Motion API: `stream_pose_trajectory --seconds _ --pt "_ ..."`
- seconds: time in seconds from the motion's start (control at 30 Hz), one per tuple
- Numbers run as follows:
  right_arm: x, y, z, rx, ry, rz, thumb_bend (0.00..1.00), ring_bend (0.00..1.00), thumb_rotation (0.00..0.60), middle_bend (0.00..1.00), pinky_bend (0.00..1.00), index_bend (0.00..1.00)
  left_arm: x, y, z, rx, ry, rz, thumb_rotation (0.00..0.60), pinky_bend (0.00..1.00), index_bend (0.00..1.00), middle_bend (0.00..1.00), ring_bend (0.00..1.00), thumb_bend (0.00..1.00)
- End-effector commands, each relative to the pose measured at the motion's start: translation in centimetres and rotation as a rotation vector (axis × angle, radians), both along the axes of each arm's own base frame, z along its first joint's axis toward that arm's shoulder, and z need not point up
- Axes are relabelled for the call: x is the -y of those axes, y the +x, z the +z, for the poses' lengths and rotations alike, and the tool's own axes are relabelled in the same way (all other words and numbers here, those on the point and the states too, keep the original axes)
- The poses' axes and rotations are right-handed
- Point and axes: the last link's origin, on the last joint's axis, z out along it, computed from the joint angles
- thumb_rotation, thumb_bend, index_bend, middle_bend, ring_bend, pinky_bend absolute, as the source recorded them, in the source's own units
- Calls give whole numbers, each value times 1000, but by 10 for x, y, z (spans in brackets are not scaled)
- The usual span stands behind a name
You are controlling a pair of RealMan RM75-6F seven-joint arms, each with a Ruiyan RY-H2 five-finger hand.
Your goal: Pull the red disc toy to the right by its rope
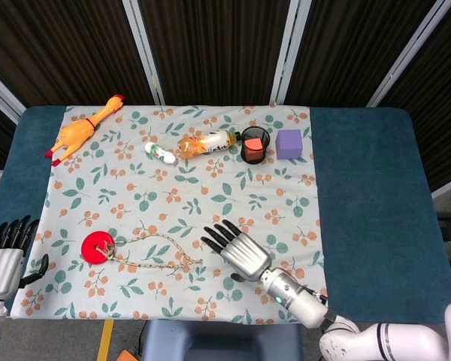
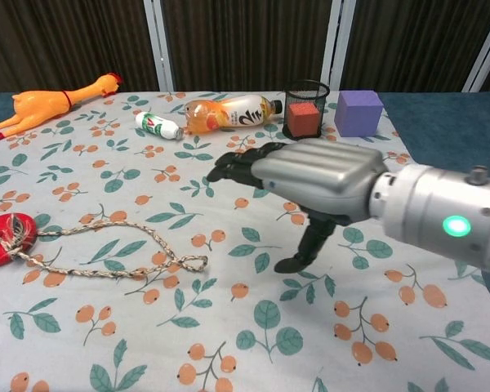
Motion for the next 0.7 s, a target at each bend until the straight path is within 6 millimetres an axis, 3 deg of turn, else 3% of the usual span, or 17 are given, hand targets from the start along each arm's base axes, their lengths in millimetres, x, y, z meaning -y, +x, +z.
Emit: stream_pose_trajectory --seconds 0.03,0.23,0.7 --pt "8 20 -20 -20 52 12 280 0 600 0 0 0 2 -3 2 -1 5 10 331 28 0 17 0 499" --pt "15 29 -40 -51 109 -17 281 0 600 17 0 0 4 -10 8 -3 21 28 331 27 0 18 0 501" --pt "17 28 -57 -94 165 -44 281 0 600 248 0 0 9 -20 12 -1 36 61 333 27 0 17 0 504"
